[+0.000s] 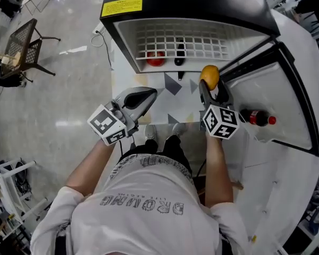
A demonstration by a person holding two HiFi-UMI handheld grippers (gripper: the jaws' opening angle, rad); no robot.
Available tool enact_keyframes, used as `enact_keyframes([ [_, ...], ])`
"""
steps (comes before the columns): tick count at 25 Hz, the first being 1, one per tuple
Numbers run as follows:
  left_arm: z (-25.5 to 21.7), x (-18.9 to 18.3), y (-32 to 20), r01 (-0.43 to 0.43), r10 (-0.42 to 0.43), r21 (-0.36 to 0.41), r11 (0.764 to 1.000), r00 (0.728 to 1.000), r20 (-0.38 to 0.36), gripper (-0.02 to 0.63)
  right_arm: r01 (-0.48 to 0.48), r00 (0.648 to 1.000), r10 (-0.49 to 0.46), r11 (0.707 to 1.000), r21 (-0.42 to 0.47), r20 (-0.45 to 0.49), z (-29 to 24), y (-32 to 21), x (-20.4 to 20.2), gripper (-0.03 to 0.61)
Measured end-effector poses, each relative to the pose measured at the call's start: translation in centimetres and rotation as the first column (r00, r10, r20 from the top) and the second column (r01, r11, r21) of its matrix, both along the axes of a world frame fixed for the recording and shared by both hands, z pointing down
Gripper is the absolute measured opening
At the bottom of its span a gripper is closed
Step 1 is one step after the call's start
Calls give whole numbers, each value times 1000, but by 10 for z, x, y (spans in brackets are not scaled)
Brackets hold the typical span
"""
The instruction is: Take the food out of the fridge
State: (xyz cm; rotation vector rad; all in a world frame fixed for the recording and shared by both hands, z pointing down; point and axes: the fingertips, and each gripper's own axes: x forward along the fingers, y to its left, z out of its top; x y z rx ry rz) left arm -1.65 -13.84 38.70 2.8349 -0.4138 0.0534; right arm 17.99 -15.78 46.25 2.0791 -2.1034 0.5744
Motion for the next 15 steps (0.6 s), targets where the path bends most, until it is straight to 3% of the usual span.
enact_keyframes([
  [15,-22,-7,-4,46,-44,50,998,998,-37,8,97,995,-98,992,85,3,-67,21,-19,282],
])
